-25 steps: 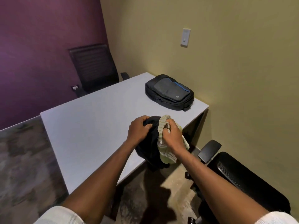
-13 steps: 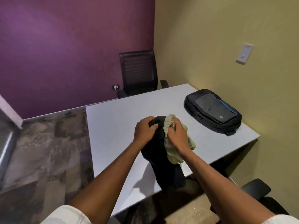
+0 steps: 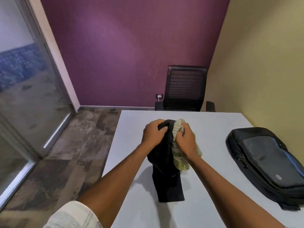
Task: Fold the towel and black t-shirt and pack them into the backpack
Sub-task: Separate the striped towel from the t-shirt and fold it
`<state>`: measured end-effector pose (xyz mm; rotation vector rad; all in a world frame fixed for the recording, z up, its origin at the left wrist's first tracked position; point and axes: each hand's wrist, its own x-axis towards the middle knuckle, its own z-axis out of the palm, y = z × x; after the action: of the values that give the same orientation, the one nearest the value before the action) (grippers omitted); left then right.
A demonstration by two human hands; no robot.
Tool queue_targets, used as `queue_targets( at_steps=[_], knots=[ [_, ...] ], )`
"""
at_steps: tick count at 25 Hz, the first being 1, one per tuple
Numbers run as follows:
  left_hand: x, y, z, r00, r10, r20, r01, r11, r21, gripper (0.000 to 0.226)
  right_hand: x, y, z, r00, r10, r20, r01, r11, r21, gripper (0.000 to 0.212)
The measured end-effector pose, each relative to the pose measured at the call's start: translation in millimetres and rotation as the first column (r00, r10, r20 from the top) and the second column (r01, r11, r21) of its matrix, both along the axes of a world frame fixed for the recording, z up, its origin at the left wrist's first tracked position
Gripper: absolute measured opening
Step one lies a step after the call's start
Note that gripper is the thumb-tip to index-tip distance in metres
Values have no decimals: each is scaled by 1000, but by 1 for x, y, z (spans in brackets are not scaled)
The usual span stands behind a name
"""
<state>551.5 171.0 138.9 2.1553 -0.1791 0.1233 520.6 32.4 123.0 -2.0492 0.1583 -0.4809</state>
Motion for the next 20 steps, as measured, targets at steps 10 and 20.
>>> queue_targets(
  at_steps=[10,20],
  knots=[
    [59,-46,9,996,84,10,-84,996,21,33,86,-56,10,985,169,13,-169,985,-42,16],
    [131,-44,-26,998,14,-69,-12,1000,25,42,151,-63,-25,988,152,-41,-154,986,-61,10]
  ],
)
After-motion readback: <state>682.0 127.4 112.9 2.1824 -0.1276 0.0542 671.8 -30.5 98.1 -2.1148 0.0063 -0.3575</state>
